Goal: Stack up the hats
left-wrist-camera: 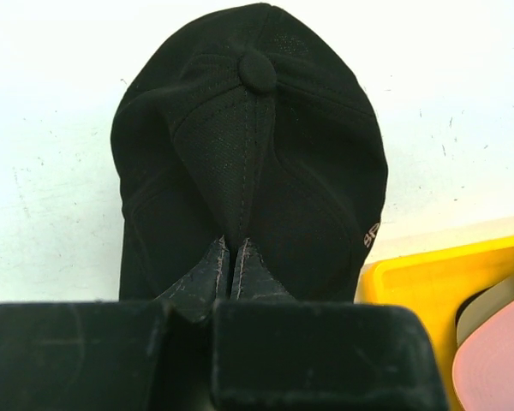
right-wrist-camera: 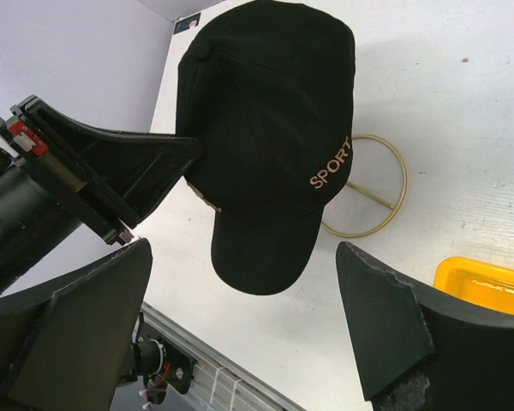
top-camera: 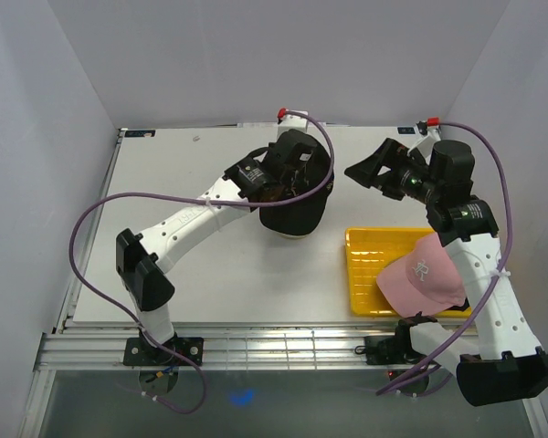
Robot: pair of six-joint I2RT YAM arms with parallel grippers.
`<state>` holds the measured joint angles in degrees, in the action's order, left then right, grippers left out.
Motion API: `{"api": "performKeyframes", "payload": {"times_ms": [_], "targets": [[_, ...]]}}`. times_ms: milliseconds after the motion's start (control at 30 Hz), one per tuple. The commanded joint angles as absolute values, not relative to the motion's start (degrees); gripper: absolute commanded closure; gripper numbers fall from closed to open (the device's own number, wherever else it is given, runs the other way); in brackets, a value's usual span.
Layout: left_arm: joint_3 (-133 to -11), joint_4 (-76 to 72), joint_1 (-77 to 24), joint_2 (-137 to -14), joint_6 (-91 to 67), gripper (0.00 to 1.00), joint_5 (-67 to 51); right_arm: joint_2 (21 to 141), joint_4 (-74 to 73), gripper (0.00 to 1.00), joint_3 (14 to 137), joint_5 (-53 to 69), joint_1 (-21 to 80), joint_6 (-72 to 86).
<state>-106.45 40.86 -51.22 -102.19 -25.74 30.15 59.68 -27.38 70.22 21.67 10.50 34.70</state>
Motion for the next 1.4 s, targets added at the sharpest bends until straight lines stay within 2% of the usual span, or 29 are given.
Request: {"api": "performKeyframes", "payload": {"times_ms": [0,233,367,600,833,1367], "targets": [[-104.2,42.2,-51.4,-98.3,-27.8,1.00,28.9,59.3,-23.3,0.07,69.1,22.8,10.5,34.0],[-99.3,40.0,-51.4,-95.8,-28.7,1.00,27.2,60.0,-22.1,0.07,66.8,22.4,10.5,33.7],[-97.7,39.8,-51.4,-94.7,-28.7,0.85,26.7,61.1,-22.1,0.07,65.9,22.4,10.4,33.1],[-95.5,38.4,-51.4,-92.9,-28.9,0.75,25.8,61.3,-20.5,0.06,63.2,22.8,10.4,33.2],[-94.5,37.8,-51.4,-91.8,-29.4,0.58,24.8,61.7,-19.8,0.06,62.0,23.1,10.5,32.8],[-91.8,37.6,-51.5,-89.7,-30.5,0.59,25.1,63.0,-18.3,0.04,59.5,23.7,10.5,32.2]]}}
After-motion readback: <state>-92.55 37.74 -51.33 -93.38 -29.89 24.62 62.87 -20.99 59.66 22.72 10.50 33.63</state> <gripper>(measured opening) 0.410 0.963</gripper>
